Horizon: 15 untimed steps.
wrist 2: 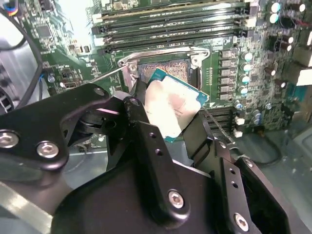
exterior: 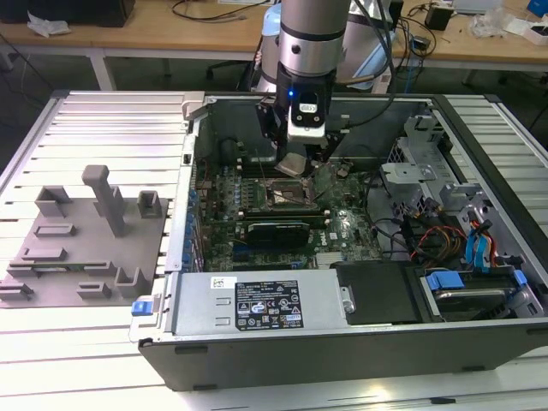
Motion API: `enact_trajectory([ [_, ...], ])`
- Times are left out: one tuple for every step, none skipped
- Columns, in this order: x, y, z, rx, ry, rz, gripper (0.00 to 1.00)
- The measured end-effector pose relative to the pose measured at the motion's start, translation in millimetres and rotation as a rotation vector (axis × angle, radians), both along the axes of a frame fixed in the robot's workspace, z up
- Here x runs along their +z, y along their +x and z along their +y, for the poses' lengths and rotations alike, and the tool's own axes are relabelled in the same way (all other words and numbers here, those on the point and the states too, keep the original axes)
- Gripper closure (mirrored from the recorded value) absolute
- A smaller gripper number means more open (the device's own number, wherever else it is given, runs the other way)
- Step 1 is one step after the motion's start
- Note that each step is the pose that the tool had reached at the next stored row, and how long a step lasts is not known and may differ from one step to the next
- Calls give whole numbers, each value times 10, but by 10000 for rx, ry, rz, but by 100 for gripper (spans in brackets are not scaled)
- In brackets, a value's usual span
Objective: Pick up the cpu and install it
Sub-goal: 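Place the cpu into insertion slot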
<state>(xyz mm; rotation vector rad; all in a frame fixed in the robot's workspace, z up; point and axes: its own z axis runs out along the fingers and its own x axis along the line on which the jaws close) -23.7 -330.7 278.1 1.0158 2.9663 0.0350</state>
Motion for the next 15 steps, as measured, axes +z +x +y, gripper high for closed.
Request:
enact_trajectory([
  [-1,0,0,-197,0,0,45],
  [-1,0,0,-370,0,0,45],
  [-3,0,0,-747,1,0,45],
  [-4,0,0,-996,1,0,45],
  [-4,0,0,-1288,0,0,45],
  [-5,0,0,-1492,0,0,45],
  [-6,0,0,-1753,0,0,45],
  [-7,0,0,-1987,0,0,45],
  [-9,0,0,-2449,0,0,45],
  [-9,0,0,-2632,0,0,45],
  [-10,0,0,-2791,0,0,45],
  [-11,0,0,-3010,0,0,45],
  [-12,0,0,-3169,0,0,45],
  [-13,0,0,-3473,1,0,45],
  [-15,0,0,-3900,1,0,45],
])
